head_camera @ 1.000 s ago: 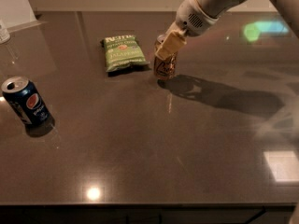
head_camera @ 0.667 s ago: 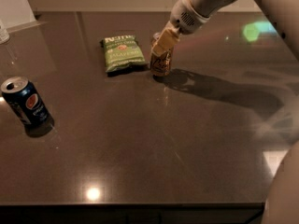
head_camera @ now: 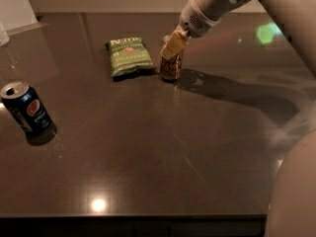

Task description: Move orange can near green jalapeno chip bag

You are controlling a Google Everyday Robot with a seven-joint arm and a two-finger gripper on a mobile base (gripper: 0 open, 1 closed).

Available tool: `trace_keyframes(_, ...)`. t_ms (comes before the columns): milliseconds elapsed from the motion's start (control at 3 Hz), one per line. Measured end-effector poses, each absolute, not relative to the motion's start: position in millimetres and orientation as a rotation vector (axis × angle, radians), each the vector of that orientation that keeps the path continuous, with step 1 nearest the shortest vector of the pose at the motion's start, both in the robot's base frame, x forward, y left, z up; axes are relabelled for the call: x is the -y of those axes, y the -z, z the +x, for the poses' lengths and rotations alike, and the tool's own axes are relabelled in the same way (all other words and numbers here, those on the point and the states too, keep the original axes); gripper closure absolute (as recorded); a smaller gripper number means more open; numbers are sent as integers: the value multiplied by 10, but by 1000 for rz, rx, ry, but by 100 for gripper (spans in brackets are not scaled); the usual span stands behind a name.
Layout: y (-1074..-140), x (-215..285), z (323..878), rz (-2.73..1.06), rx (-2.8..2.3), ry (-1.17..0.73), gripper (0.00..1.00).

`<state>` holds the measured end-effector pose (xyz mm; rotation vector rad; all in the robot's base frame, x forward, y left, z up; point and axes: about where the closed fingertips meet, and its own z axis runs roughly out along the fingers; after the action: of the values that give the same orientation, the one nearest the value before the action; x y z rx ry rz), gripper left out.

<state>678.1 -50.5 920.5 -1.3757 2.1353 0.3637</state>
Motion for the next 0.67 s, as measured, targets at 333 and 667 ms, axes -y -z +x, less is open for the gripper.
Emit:
trace_keyframes(333,-9184,488,6783,-1379,-2136,-367,36)
trace_keyframes(667,-9165,469,6785,-1383,-2137,-370,13)
